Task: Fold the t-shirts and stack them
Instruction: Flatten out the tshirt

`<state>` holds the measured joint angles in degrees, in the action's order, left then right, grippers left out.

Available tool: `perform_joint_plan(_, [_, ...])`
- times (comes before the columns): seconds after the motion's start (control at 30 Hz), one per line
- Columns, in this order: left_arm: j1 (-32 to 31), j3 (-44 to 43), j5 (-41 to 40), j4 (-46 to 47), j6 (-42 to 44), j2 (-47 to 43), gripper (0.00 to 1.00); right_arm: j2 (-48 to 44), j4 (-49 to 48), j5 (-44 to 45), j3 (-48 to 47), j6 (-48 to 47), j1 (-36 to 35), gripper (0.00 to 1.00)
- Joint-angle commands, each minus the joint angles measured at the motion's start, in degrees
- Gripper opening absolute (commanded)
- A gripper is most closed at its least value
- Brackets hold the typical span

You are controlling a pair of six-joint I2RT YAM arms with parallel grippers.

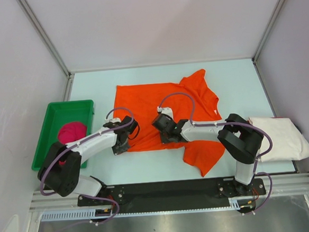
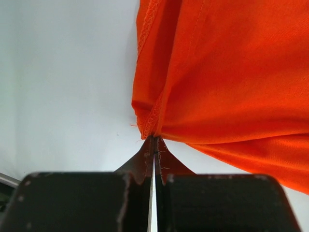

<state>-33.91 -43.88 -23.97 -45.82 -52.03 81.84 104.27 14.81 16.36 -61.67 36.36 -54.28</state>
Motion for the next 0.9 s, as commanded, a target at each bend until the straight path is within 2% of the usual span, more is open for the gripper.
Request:
perform_joint_plan(0.0, [-0.10,-0.33,-3.19,-2.07,-1.41,-1.60,0.00,1.82,-0.13,-1.42,1.29,0.38,0.32,0.06])
perform_joint_plan(0.07, [0.68,-0.59,-3.89,-2.78,-1.32,-2.30,0.00,1.90,-0.04,-1.42,1.73,1.08,0.58,0.00])
perform_joint_plan(0.4, [5.17,-0.42,-6.00,-5.68,-0.79,-5.20,0.00,1.29,-0.48,-1.16,3.13,1.26,1.20,0.00])
perform_joint_plan(0.87, [12.46,-0.33,-5.30,-5.95,-0.09,-4.32,0.00,-0.03,-0.92,-1.77,7.44,4.07,4.27,0.00])
